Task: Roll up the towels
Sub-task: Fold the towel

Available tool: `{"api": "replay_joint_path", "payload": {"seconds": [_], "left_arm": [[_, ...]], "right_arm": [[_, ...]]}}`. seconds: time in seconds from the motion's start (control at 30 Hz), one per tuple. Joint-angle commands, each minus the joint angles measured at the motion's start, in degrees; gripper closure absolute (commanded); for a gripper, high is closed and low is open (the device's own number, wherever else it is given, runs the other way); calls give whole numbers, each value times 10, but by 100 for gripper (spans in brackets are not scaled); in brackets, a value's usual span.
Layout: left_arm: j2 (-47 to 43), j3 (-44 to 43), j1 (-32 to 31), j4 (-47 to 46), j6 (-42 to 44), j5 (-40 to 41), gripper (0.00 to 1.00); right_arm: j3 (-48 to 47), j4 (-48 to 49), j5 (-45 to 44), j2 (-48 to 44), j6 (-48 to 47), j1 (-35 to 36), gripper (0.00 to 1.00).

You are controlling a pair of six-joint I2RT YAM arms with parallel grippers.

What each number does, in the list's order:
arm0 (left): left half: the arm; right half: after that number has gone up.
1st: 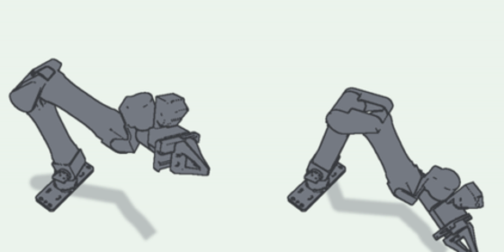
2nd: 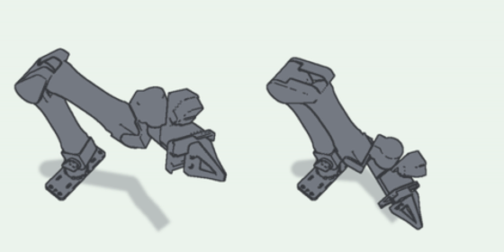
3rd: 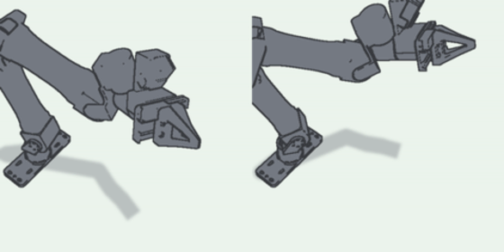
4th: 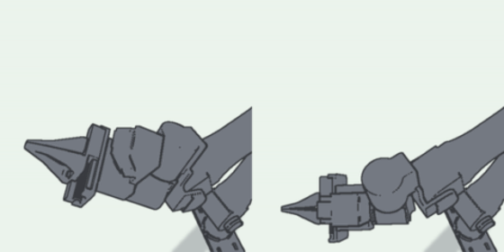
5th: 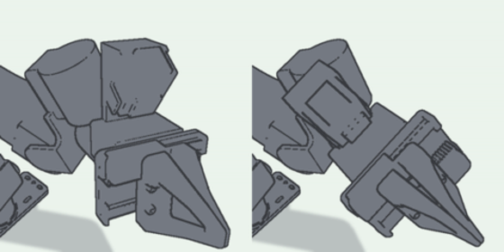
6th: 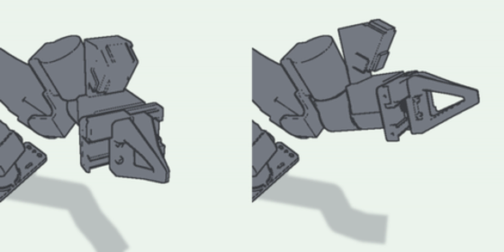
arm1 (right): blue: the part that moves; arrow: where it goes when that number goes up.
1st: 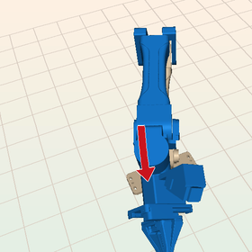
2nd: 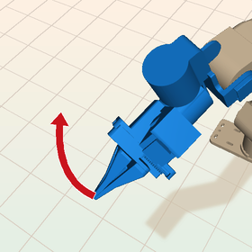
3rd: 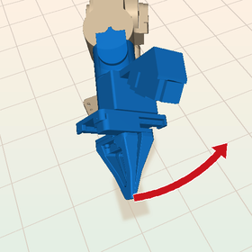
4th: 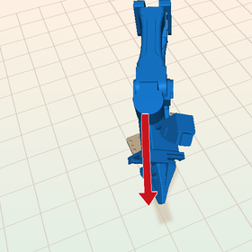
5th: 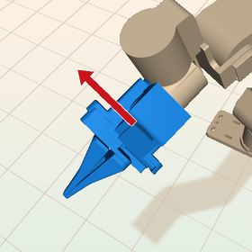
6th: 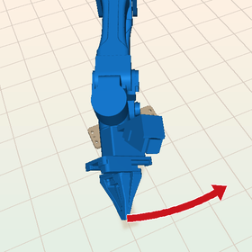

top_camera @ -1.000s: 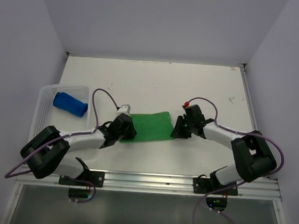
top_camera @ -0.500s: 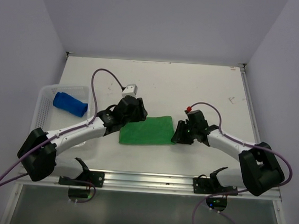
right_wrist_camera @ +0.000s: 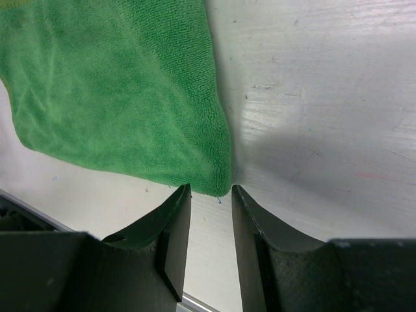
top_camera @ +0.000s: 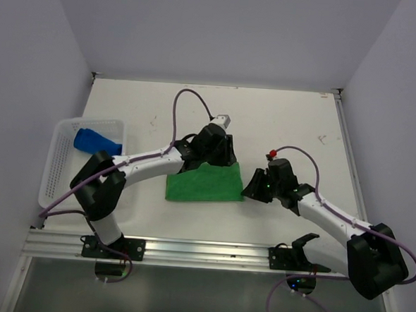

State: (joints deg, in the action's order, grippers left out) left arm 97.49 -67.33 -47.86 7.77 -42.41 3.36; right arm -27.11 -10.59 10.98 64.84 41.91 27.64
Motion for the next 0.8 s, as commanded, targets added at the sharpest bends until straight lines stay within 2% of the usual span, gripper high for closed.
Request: {"api": "replay_joint_path", "payload": {"seconds": [0.0,0.23,0.57,0.77], "left_arm": [[32,-32,-12,-25,3,-30,56],[98,-41,-15,-42,-6,-46,63],[171,-66,-16,-50,-6,-47,64],[182,-85,-16,-6,-2,-38,63]], "right_arm": [[7,-5,-28,-17,20,0,65],[22,19,-18,-6,40,0,68],[33,38,-10,-6,44,0,68],[40,57,-3,-2,49,0,68]]}}
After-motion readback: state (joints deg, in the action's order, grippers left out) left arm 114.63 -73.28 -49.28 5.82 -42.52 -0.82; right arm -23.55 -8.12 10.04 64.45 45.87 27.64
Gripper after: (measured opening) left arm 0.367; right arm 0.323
